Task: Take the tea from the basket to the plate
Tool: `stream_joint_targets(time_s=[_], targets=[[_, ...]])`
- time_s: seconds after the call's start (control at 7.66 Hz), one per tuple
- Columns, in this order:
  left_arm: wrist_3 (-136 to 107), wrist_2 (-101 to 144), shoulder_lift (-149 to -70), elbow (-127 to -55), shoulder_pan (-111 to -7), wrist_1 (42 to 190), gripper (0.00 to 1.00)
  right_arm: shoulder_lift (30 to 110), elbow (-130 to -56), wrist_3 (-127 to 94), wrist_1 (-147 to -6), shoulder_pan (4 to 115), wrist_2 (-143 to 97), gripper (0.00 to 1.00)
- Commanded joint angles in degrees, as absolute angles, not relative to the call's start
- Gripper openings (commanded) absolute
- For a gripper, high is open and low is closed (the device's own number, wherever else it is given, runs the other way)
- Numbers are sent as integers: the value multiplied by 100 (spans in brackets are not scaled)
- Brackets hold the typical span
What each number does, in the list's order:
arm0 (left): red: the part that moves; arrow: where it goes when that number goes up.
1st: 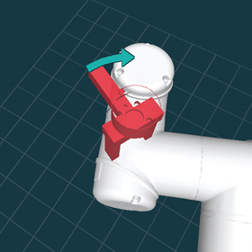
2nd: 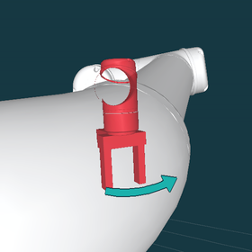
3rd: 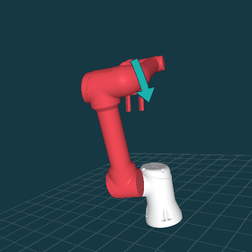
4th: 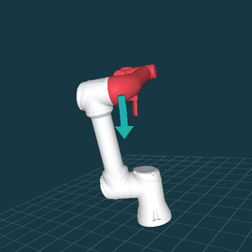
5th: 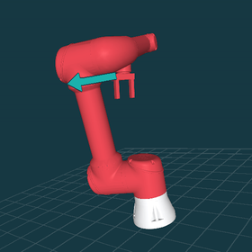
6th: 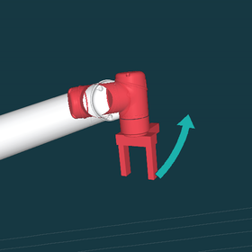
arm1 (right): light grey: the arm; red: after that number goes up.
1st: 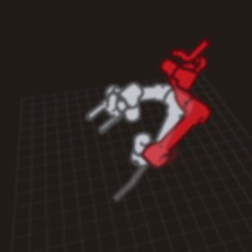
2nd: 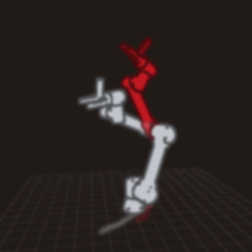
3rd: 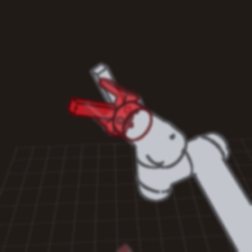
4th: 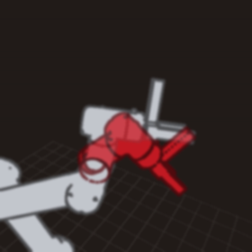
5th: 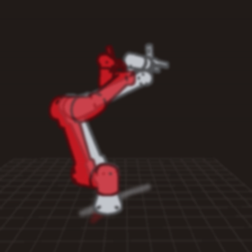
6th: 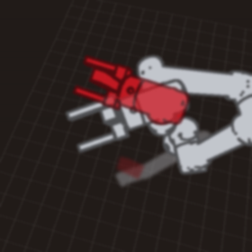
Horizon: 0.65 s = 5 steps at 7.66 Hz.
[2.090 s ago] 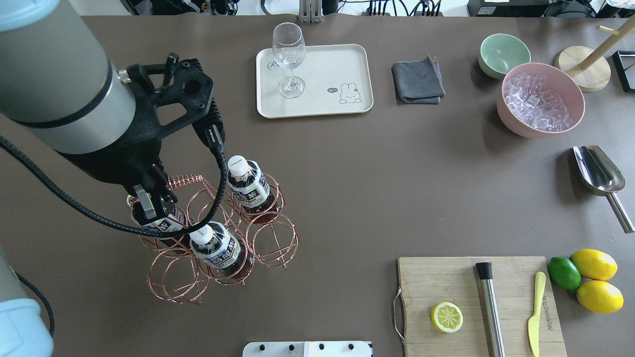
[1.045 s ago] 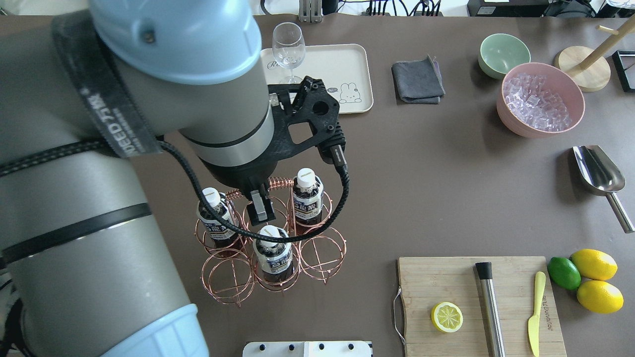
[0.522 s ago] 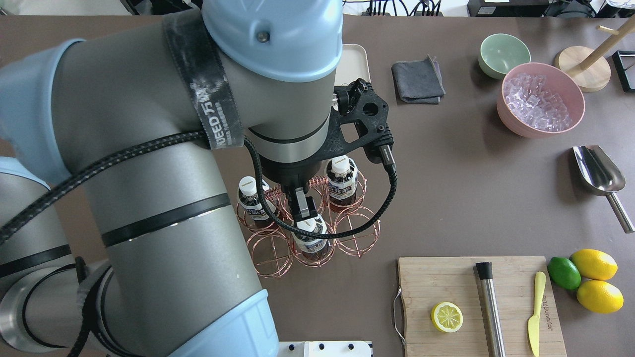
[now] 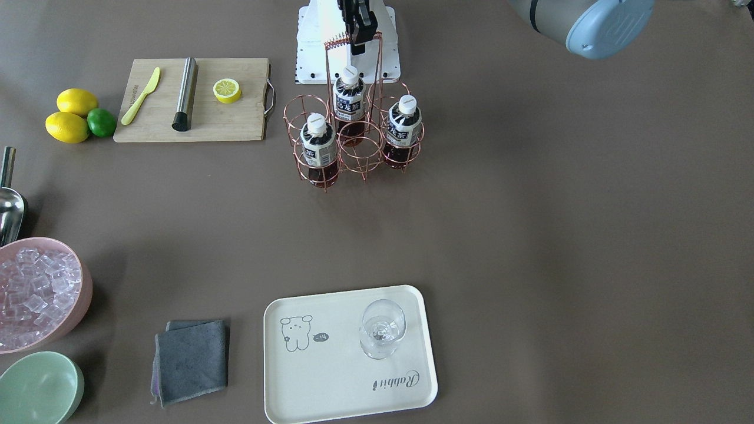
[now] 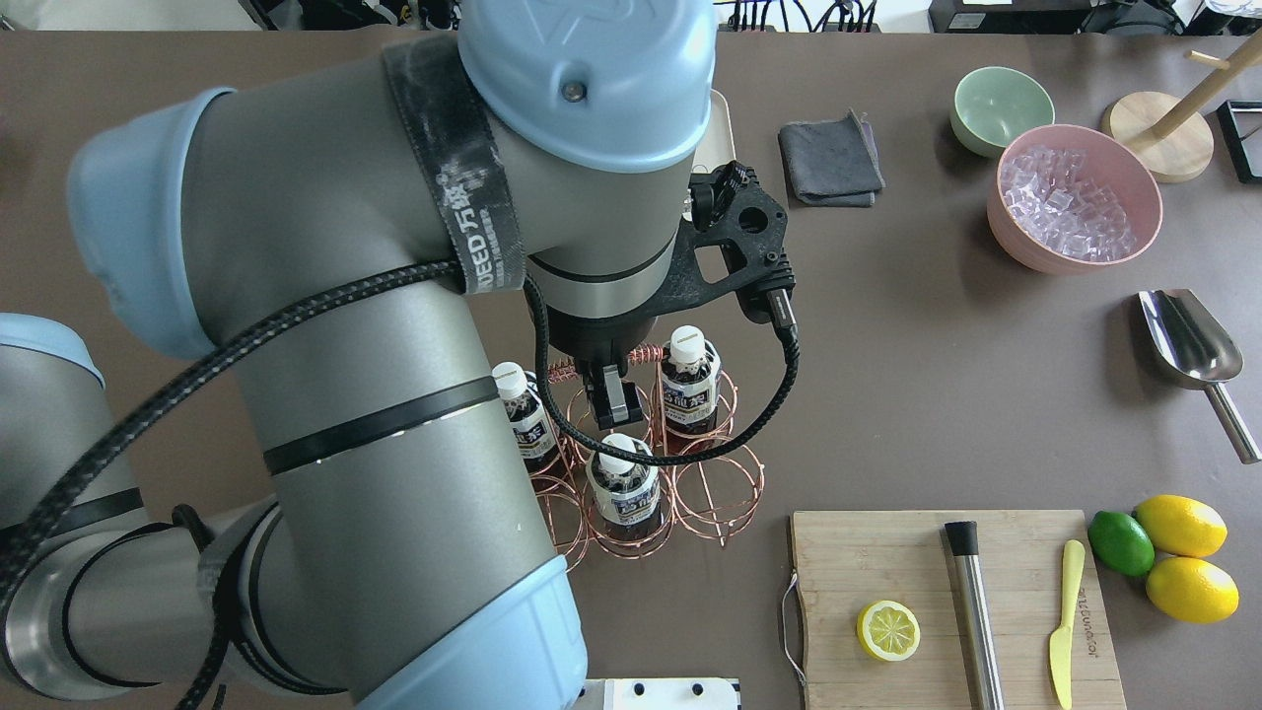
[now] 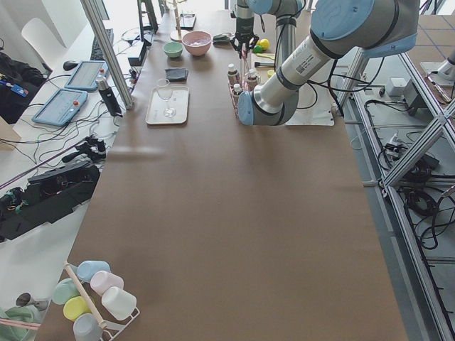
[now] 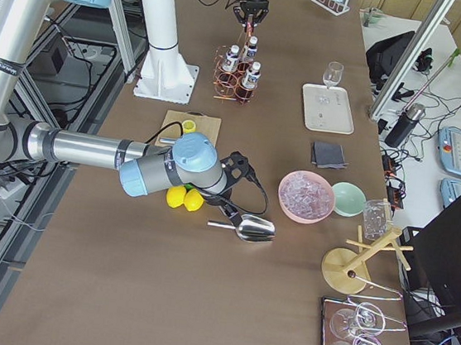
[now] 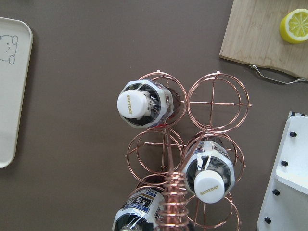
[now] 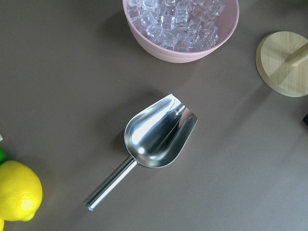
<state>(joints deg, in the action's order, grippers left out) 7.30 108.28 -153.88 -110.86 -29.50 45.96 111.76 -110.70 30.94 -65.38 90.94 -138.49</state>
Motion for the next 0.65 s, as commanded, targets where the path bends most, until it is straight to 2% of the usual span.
stream_joint_targets(time_s=[0.0, 0.13, 0.39, 0.52], targets=[[738, 10819, -15363, -11074, -2944, 4614, 0, 11119, -10768, 4854, -6557, 9273, -13276, 99], [738, 10819, -15346, -11057, -2944, 4614, 0, 11118, -10741, 5147, -6557, 9316, -13219, 98], [747, 10811, -15337, -11057, -2936, 4614, 0, 11083, -10810, 5796, -6688, 9437, -13384, 85], [747, 10811, -15337, -11048, -2936, 4614, 0, 11057, -10767, 6123, -6906, 9666, -13421, 100]])
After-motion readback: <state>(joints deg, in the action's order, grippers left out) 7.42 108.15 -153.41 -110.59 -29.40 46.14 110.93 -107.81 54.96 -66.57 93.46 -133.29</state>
